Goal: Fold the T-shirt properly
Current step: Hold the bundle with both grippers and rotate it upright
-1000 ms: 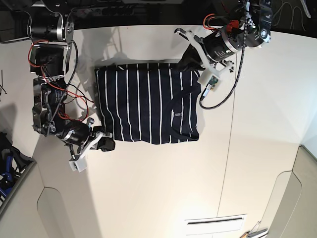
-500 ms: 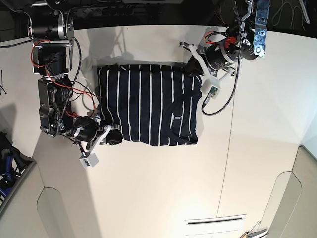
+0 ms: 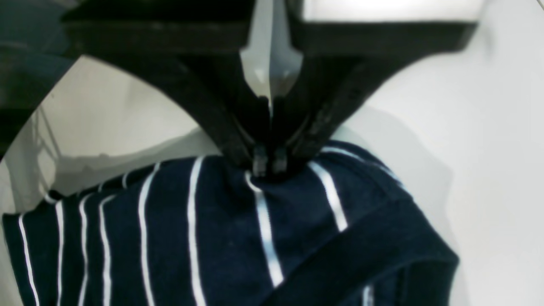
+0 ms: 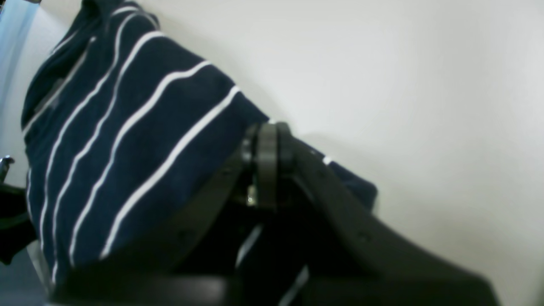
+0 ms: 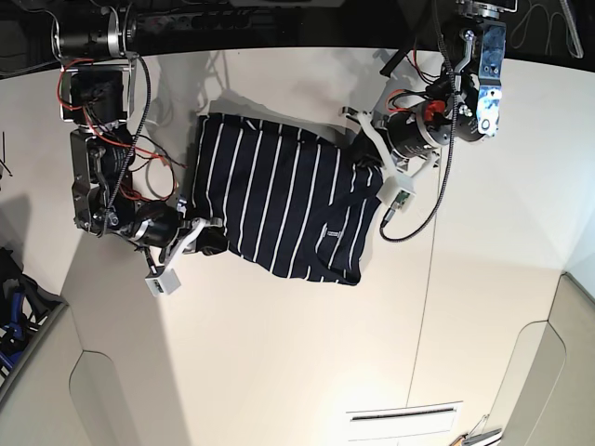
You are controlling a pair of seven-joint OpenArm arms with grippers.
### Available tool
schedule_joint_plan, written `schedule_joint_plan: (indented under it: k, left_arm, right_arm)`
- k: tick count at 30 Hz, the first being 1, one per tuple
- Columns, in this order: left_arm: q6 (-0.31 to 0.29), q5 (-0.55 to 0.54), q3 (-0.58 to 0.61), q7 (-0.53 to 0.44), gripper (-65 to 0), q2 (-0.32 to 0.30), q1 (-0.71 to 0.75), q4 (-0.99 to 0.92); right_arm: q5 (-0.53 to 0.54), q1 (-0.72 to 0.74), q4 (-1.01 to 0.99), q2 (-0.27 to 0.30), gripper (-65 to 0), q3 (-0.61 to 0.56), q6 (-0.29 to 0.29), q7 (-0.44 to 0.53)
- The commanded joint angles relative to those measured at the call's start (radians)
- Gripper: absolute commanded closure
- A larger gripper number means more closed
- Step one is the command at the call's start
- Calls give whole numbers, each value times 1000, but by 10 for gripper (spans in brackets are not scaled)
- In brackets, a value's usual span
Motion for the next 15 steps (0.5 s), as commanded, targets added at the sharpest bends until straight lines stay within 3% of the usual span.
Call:
schedule_joint_plan:
  k: [1,9,12,15]
  left_arm:
    - [6,26,-1,6,0,-4,-13,-4]
    - [6,56,-3,6,0,-6,-87,-42]
    - [43,79,-3,10,0,-6,-122,-43]
    - [43,84,-3,13,0,-6,-156,-49]
  right_arm:
    - [2,6,16,5,0,1,6,-12]
    - [64,-3,26,5,0,1,6,-70]
    - [98,-3,27,5,0,1,6,-103]
    - [145,-3,27,5,0,1,7,-142]
